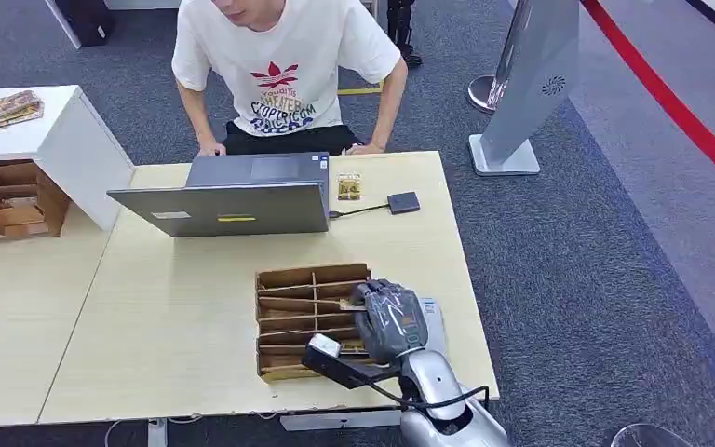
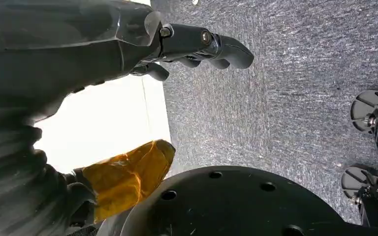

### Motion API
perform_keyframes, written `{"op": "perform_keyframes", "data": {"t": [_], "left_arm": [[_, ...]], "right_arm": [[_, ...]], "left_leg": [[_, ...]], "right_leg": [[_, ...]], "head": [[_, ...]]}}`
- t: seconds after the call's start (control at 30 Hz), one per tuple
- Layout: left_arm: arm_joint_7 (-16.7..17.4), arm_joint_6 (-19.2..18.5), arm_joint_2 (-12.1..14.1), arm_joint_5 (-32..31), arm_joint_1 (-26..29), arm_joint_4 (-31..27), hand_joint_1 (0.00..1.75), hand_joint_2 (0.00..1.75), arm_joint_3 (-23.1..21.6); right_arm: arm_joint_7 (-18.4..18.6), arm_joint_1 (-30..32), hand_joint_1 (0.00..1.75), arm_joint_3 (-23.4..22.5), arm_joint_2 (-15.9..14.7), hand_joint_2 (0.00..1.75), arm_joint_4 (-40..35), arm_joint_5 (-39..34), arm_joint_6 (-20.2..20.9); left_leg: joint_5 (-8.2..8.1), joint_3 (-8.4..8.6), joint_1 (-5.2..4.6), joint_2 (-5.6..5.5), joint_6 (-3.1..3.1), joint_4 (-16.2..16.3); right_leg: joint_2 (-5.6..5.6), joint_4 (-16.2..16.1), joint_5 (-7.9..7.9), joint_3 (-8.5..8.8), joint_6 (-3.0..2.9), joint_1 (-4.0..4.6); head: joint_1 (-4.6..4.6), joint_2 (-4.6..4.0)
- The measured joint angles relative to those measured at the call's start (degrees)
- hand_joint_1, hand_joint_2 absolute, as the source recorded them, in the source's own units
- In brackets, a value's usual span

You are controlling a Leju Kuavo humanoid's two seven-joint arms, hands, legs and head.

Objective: Pass the card to the sensor for recognition and then transmit it.

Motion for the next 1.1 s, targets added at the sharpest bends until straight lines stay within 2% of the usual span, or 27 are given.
{"op": "perform_keyframes", "data": {"t": [0.13, 0.17, 0.33, 0.47, 0.53, 0.6, 0.87, 1.0, 1.1], "left_arm": [[0.0, 0.0, 0.0, 0.0, 0.0, 0.0, 0.0, 1.75, 0.0], [0.0, 0.0, 0.0, 0.0, 0.0, 0.0, 0.0, 1.75, 0.0], [-0.1, -0.1, 0.0, 0.0, 0.0, 0.0, 0.0, 1.75, 0.0], [-0.1, -0.1, 0.0, 0.0, 0.0, 0.0, 0.0, 1.75, 0.0], [-0.1, -0.1, 0.0, 0.0, 0.0, 0.0, 0.0, 1.75, 0.0], [-0.1, -0.1, 0.0, 0.0, 0.0, 0.0, 0.0, 1.75, 0.0], [-0.2, 0.0, 0.0, 0.1, 0.0, 0.0, 0.0, 1.75, 0.0], [-0.3, 0.2, 0.0, 0.2, 0.1, 0.0, 0.0, 1.75, 0.0], [-0.7, 0.4, 0.0, 0.3, 0.1, 0.0, 0.0, 1.75, 0.0]], "right_arm": [[0.0, -0.1, 1.29, -0.1, 0.0, 1.75, 0.0, 0.0, 0.1], [0.0, -0.1, 1.36, -0.1, 0.0, 1.75, 0.0, 0.0, 0.2], [0.0, -0.3, 1.34, -0.1, 0.0, 1.75, 0.0, 0.0, 0.6], [0.0, -0.4, 1.54, -0.1, 0.0, 1.75, 0.0, 0.0, 0.7], [0.0, -0.4, 1.52, -0.1, 0.0, 1.75, 0.0, 0.0, 0.7], [0.0, -0.4, 1.71, -0.1, 0.0, 1.75, -0.1, 0.0, 0.7], [-0.8, 0.1, 1.73, -1.3, -0.1, 1.75, -3.8, -2.3, 0.4], [-2.4, 1.0, 1.75, -2.3, -0.3, 1.75, -7.2, -5.3, -0.5], [-6.3, 2.5, 1.75, -3.9, -0.8, 1.75, -13.0, -13.7, -0.6]], "left_leg": [[0.0, 0.0, 0.0, 0.0, 0.0, 0.0], [0.0, 0.0, 0.0, 0.0, 0.0, 0.0], [0.0, 0.01, 0.0, 0.0, 0.0, 0.0], [0.0, 0.01, 0.0, 0.0, 0.0, 0.0], [0.0, 0.01, 0.0, 0.0, 0.0, 0.0], [0.0, 0.01, 0.0, 0.0, 0.0, 0.0], [0.0, 0.0, 0.0, 0.0, 0.0, 0.0], [0.0, -0.01, 0.0, 0.0, 0.0, 0.0], [0.0, -0.02, 0.0, 0.0, 0.0, 0.0]], "right_leg": [[0.0, 0.0, 0.0, 0.0, 0.0, 0.0], [0.0, 0.0, 0.0, 0.0, 0.0, 0.0], [0.0, 0.0, 0.0, 0.01, 0.0, 0.0], [0.0, 0.0, 0.0, 0.01, 0.0, 0.0], [0.0, 0.0, 0.0, 0.01, 0.0, 0.0], [0.0, 0.0, 0.0, 0.0, 0.0, 0.0], [0.01, 0.0, 0.0, -0.01, 0.0, 0.0], [0.0, 0.0, 0.0, -0.02, 0.0, 0.0], [0.0, 0.0, 0.0, -0.03, 0.0, 0.0]], "head": [[0.0, 0.0], [0.0, 0.0], [0.0, 0.0], [-0.02, 0.0], [-0.02, 0.0], [0.0, 0.0], [-0.02, 0.0], [-0.02, 0.0], [0.0, 0.0]]}}
